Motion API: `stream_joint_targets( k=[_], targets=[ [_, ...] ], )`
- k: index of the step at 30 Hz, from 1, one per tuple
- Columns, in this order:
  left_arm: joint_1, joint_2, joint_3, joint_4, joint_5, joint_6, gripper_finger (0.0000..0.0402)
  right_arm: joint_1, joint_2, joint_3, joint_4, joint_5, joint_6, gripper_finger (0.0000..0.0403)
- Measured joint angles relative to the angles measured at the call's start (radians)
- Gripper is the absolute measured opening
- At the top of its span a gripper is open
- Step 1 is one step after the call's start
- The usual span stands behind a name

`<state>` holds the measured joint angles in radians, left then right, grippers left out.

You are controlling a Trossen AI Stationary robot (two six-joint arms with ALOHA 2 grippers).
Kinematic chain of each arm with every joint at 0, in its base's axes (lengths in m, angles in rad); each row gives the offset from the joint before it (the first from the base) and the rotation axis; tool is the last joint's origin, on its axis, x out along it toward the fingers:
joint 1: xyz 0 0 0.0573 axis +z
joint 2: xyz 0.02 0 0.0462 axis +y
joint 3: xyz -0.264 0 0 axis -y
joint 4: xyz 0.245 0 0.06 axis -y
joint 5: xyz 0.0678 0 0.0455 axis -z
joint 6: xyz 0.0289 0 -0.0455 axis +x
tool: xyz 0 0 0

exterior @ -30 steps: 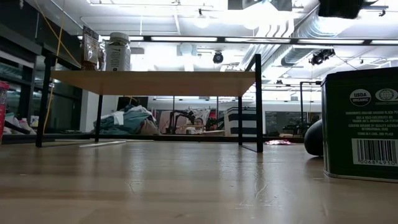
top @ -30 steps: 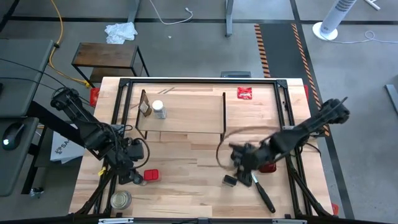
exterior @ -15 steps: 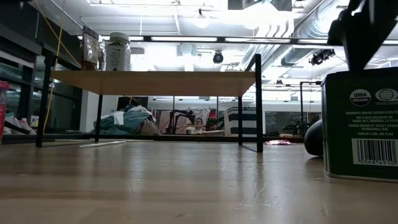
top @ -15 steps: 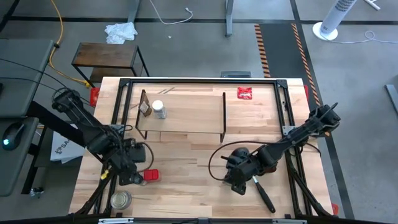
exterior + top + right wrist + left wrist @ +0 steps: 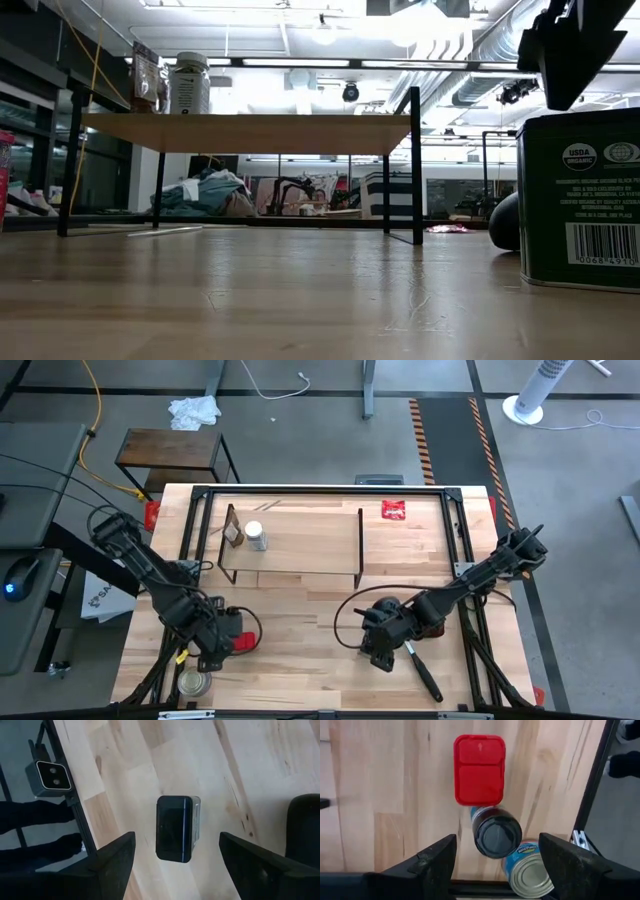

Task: Shelf spices
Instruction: Put the black seasoning bottle on the shelf

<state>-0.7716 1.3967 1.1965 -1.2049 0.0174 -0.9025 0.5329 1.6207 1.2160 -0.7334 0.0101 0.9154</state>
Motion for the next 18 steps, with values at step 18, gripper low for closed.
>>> stream_joint_targets(
  k=[18],
  targets=[
    [-0.152,-0.005,0.001,-0.016,-0.057,-0.135,0.0278,-0.002,0.0,0.0,-0.002,0.016,0.0,0.0284]
  ],
)
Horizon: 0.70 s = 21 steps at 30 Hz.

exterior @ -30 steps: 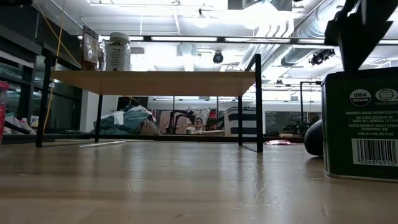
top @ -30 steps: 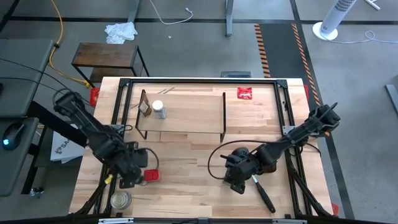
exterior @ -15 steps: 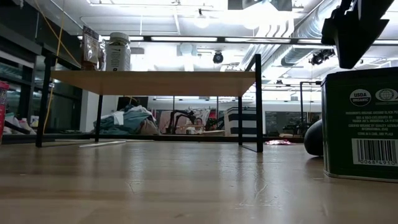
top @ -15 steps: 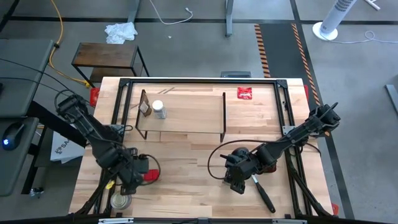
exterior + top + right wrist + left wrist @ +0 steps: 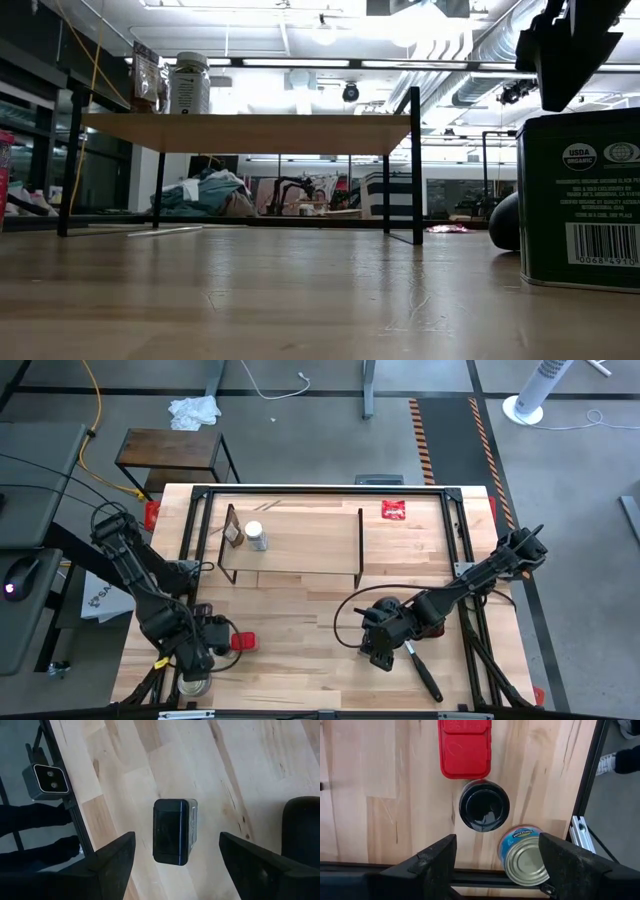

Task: Shelf spices
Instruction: Put the black seasoning bottle on the shelf

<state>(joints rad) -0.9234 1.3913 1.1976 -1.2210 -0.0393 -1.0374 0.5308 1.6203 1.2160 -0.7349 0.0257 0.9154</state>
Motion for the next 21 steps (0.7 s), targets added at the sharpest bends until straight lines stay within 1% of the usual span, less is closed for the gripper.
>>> stream_joint_targets(
  k=[14,21],
  targets=[
    [0.0,0.011,0.0,0.002,-0.003,0.008,0.0278,0.0,0.0,0.0,0.0,0.0,0.0,0.0284],
    [0.0,0.094,0.0,0.002,-0.011,0.03,0.0278,0.0,0.0,0.0,0.0,0.033,0.024,0.0284]
  ],
)
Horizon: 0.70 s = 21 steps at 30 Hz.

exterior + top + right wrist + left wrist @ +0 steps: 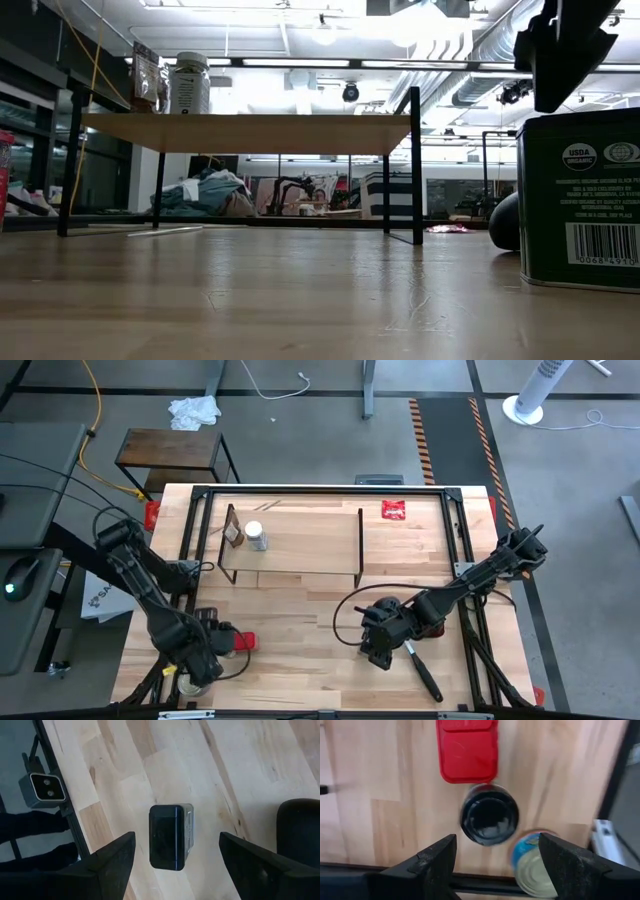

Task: Shelf spices
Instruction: Put the black seasoning bottle on the shelf

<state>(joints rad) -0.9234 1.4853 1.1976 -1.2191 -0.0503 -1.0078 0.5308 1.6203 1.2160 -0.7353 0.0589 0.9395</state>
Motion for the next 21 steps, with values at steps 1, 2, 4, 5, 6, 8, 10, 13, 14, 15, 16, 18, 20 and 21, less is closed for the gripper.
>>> stream_joint_targets(
  k=[1,2,4,5,6,8,10,13,14,15,16,18,20,21],
  targets=[
    [0.0,0.013,0.0,-0.007,-0.009,0.005,0.0278,0.0,0.0,0.0,0.0,0.004,0.002,0.0284],
    [0.0,0.023,0.0,-0.016,-0.015,0.007,0.0278,0.0,0.0,0.0,0.0,0.004,0.002,0.0284],
    [0.0,0.034,0.0,-0.031,-0.031,0.006,0.0278,0.0,0.0,0.0,0.0,0.004,0.002,0.0284],
    [0.0,0.038,0.0,-0.028,-0.04,0.001,0.0278,0.0,0.0,0.0,0.0,0.004,0.002,0.0284],
    [0.0,0.04,0.0,-0.019,-0.047,-0.002,0.0278,0.0,0.0,0.0,0.0,0.004,0.002,0.0284],
    [0.0,0.04,-0.001,0.009,-0.054,-0.002,0.0278,-0.001,0.0,0.0,0.0,0.004,0.002,0.0284],
    [0.0,0.04,-0.002,0.043,-0.057,0.013,0.0278,-0.002,0.0,0.0,0.0,0.005,0.002,0.0284],
    [0.0,0.04,-0.021,0.069,-0.061,0.031,0.0278,-0.003,0.0,0.0,0.0,0.016,0.002,0.0284],
    [0.0,0.038,-0.029,0.063,-0.066,0.029,0.0278,-0.003,0.0,0.0,0.0,0.019,0.002,0.0284],
    [0.0,0.036,-0.038,0.058,-0.07,0.02,0.0278,-0.003,0.0,0.0,0.0,0.02,0.002,0.0284],
    [0.002,0.036,-0.044,0.056,-0.071,0.009,0.0278,-0.003,0.0,0.0,0.0,0.019,0.002,0.0284],
    [0.002,0.042,-0.058,0.071,-0.065,-0.008,0.0278,-0.003,0.0,0.0,0.0,0.02,0.002,0.0284],
    [0.002,0.04,-0.059,0.071,-0.066,-0.009,0.0278,-0.003,0.0,0.0,0.0,0.019,0.002,0.0284],
    [0.002,0.04,-0.059,0.073,-0.068,-0.007,0.0278,-0.003,0.0,0.0,0.0,0.019,0.002,0.0284]
  ],
)
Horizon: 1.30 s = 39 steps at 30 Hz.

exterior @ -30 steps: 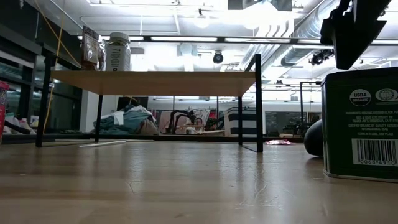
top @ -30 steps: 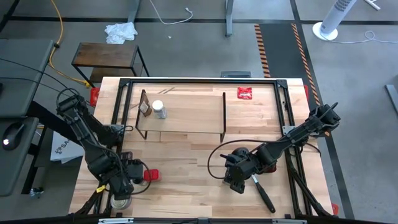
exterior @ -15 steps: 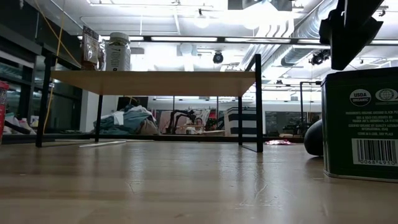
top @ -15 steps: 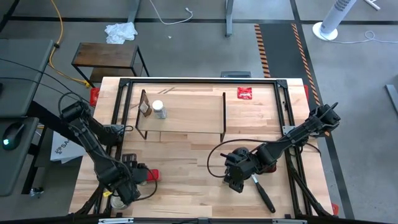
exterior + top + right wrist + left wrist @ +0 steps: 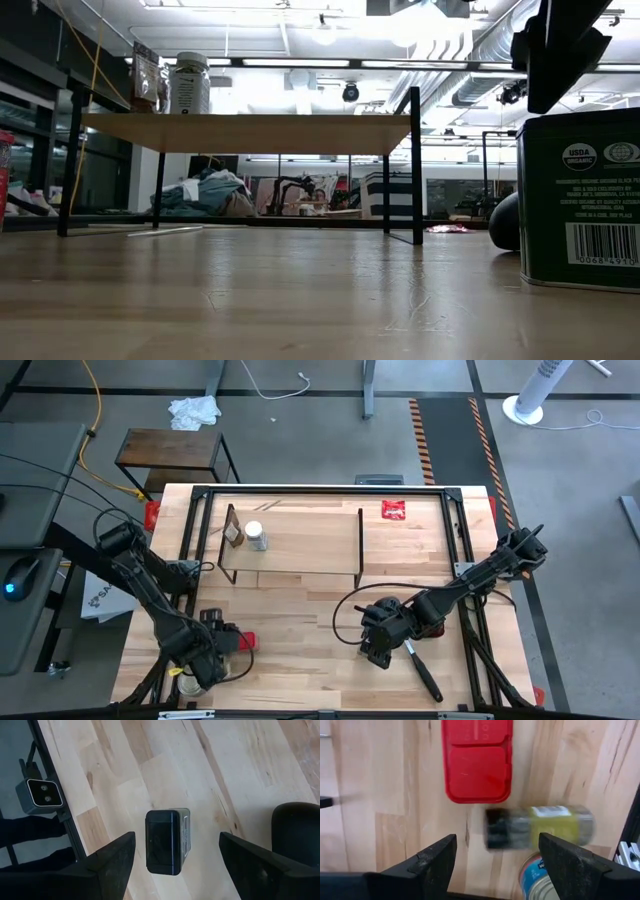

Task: Shelf spices
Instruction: Put the black seasoning bottle on the shelf

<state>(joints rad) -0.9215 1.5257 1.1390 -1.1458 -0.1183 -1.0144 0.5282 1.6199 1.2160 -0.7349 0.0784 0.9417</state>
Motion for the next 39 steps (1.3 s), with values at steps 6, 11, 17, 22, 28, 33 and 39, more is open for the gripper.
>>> stream_joint_targets(
  k=[6,11,17,22,28,33,39],
  targets=[
    [-0.001,0.002,0.001,0.004,0.008,-0.033,0.0278,0.0,0.0,0.0,0.0,0.0,0.0,0.0284],
    [-0.026,-0.007,0.022,0.063,0.033,-0.211,0.0278,0.0,0.0,0.0,0.0,0.0,0.0,0.0284],
    [-0.098,0.02,0.03,0.224,-0.003,-0.735,0.0278,0.0,0.0,0.0,0.0,0.017,0.0,0.0284],
    [-0.113,0.096,0.028,0.14,0.059,-1.06,0.0278,-0.004,0.0,0.0,0.0,0.07,-0.006,0.0284],
    [-0.093,0.192,0.027,0.206,0.082,-1.252,0.0278,-0.03,0.0,0.0,-0.001,0.07,-0.032,0.0284],
    [-0.053,0.231,0.028,0.274,0.079,-1.255,0.0278,-0.051,0.0,-0.001,-0.001,0.053,-0.078,0.0284],
    [-0.013,0.277,0.028,0.27,0.084,-1.261,0.0278,-0.064,0.0,-0.001,0.0,0.044,-0.09,0.0284]
  ],
)
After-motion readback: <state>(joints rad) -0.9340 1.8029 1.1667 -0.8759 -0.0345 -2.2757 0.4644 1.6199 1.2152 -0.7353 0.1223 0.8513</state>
